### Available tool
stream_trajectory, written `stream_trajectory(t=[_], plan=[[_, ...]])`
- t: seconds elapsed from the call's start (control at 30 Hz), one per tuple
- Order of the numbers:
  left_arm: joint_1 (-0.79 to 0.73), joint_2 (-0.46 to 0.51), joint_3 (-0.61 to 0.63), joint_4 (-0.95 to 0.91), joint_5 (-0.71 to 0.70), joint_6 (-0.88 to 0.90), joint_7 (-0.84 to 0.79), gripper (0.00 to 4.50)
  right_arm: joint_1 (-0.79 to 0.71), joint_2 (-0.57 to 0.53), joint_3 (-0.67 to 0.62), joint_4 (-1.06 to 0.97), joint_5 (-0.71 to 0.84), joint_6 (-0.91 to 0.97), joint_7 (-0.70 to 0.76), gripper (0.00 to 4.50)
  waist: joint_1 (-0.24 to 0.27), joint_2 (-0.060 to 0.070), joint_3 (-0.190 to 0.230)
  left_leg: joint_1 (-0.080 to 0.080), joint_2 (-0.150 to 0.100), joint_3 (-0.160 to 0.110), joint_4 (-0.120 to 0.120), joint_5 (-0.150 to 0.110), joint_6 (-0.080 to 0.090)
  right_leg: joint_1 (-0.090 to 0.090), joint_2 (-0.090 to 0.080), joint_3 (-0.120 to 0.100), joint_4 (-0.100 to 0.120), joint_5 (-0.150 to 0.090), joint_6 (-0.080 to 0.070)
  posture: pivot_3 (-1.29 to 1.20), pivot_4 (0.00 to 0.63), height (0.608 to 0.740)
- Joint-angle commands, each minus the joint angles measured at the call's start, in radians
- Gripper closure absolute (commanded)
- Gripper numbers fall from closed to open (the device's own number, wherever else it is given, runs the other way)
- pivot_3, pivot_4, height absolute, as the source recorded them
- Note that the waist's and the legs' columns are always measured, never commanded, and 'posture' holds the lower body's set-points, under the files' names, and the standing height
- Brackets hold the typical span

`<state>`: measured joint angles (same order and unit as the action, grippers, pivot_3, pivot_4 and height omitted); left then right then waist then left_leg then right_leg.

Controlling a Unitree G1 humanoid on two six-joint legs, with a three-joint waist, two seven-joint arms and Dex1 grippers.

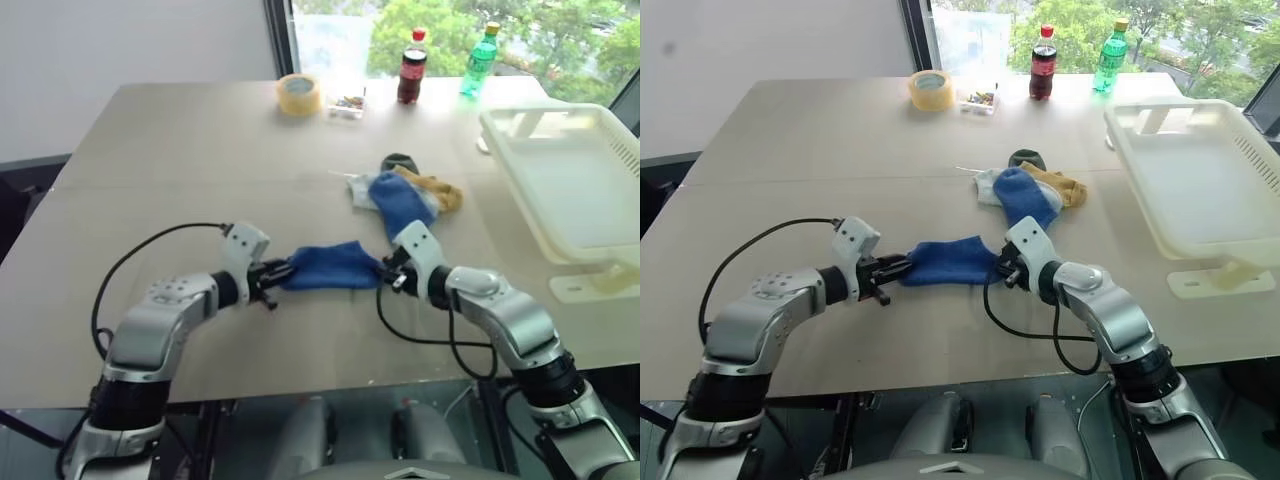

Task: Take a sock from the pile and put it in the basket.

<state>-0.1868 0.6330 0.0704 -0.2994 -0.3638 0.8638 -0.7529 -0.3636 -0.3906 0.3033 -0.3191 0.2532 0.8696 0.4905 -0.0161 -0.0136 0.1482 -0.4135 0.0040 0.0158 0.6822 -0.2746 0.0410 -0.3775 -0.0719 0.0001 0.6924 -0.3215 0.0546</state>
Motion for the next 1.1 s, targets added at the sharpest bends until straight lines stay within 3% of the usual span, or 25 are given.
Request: stream_trajectory(t=[0.03,0.27,0.33,0.37,0.43,0.63,0.8,1.1], plan=[[0.079,0.024,0.001,-0.084,-0.063,0.052,-0.029,4.50,0.061,-0.073,0.012,-0.109,0.020,0.042,0.051,4.44,0.002,0.000,0.000,0.000,0.000,0.000,0.000,0.000,0.000,0.000,-0.001,0.000,-0.001,0.000,0.000,0.00,0.150,0.740],[0.101,0.013,0.015,-0.153,-0.102,0.073,0.033,4.50,0.156,-0.124,-0.001,-0.204,0.025,0.071,0.030,4.44,0.004,0.000,0.000,0.000,0.000,-0.001,-0.001,-0.003,0.005,0.001,-0.002,0.000,-0.004,0.000,0.000,0.00,0.150,0.740],[0.089,0.018,0.016,-0.151,-0.124,0.085,0.024,3.61,0.164,-0.127,-0.012,-0.211,0.035,0.063,0.038,3.63,0.005,0.000,0.000,0.000,0.000,-0.001,-0.001,-0.003,0.005,0.001,-0.002,-0.001,-0.003,0.001,-0.001,0.00,0.150,0.740],[0.088,0.024,0.015,-0.155,-0.132,0.086,0.017,3.51,0.167,-0.128,-0.015,-0.218,0.034,0.057,0.036,3.53,0.005,0.000,0.000,0.000,0.000,-0.001,-0.001,-0.003,0.005,0.001,-0.002,-0.001,-0.003,0.001,-0.001,0.00,0.150,0.740],[0.101,0.029,0.045,-0.168,-0.164,0.062,-0.012,2.74,0.174,-0.136,-0.051,-0.259,0.020,0.039,0.012,2.76,0.004,0.000,0.000,0.000,0.000,-0.001,-0.001,-0.003,0.005,0.001,-0.002,-0.001,-0.003,0.001,-0.001,0.00,0.150,0.740],[0.112,0.102,0.084,-0.127,-0.176,-0.131,-0.164,2.74,0.115,-0.149,-0.219,-0.347,0.101,0.055,0.024,2.76,0.003,0.001,0.002,-0.001,0.000,-0.001,-0.001,-0.001,0.001,0.000,-0.002,-0.001,-0.004,0.001,-0.001,0.00,0.150,0.740],[0.031,0.085,0.088,-0.091,-0.218,-0.154,-0.178,2.74,-0.069,-0.098,-0.200,-0.091,-0.010,-0.001,-0.076,2.76,0.002,0.001,0.002,0.000,0.001,-0.001,-0.002,-0.001,0.001,0.001,-0.002,-0.002,-0.004,0.001,-0.002,0.00,0.150,0.740],[0.036,0.049,0.078,-0.101,-0.214,-0.168,-0.113,2.74,-0.362,0.095,-0.140,0.563,-0.195,-0.344,-0.211,2.76,-0.011,0.001,0.003,-0.002,0.001,0.003,-0.004,0.000,0.000,-0.002,0.002,-0.001,-0.006,0.002,-0.002,0.00,0.150,0.740]])
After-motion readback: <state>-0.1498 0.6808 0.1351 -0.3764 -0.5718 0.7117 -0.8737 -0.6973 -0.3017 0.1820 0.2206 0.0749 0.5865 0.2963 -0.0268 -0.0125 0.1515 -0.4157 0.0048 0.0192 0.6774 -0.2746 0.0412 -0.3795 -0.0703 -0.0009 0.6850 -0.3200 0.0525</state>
